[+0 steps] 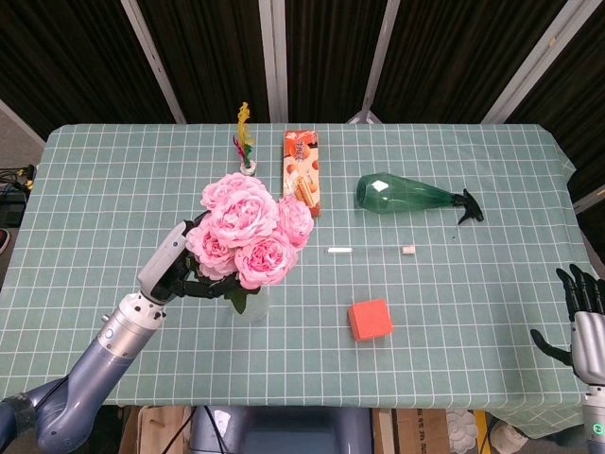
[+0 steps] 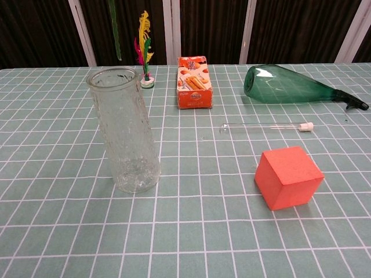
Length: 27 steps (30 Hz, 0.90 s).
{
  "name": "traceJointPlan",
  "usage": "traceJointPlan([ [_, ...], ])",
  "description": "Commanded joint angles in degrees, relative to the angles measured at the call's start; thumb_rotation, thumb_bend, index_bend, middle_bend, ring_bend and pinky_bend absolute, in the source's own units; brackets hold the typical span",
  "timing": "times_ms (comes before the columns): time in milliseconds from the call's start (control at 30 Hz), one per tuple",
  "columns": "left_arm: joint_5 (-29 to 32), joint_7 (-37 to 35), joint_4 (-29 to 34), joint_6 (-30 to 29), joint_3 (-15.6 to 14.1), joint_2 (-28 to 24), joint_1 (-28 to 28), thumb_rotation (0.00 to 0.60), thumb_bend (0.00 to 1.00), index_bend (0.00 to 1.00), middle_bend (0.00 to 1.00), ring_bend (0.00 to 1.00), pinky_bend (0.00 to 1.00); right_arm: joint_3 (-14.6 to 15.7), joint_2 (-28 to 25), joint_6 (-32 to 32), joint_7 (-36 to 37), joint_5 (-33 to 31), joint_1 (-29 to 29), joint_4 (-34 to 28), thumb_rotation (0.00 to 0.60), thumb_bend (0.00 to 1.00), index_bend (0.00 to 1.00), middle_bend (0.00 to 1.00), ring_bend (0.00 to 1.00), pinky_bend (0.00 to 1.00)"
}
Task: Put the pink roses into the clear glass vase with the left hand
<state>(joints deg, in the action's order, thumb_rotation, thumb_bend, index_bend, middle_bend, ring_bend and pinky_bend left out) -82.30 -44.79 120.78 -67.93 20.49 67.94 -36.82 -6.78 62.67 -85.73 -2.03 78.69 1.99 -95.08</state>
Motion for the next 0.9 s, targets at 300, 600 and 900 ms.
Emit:
traceJointPlan([
  [300,-2.27,-4.02,-5.11,0.87,-4.02,2.88,0.43,0.6,0.49,0.23,0.32,0.25,0.33,-0.01,-0.1,-0.04,0.17,0.02,-0.1,-0.06,0.6,0.23,0.1,0.03,0.02,0.0],
  [600,-7.79,-10.54,-13.92,0.51,-8.77,6.14,0.68,0.6,0.49,0.23,0.31,0.23,0.32,-0.22,-0.19,-0.41,0.58,-0.13,-0.33,-0.03,0.6,0.23,0.1,0.03,0.02,0.0],
  [900,-12.21,-15.79,-21.51,-0.84,-14.22,7.76,1.72,0.6,0.48,0.22,0.3,0.22,0.31,-0.28,-0.38,-0.74,0.92,-0.04,-0.56,-0.12,0.6,0.23,0.11,0.03,0.02,0.0],
])
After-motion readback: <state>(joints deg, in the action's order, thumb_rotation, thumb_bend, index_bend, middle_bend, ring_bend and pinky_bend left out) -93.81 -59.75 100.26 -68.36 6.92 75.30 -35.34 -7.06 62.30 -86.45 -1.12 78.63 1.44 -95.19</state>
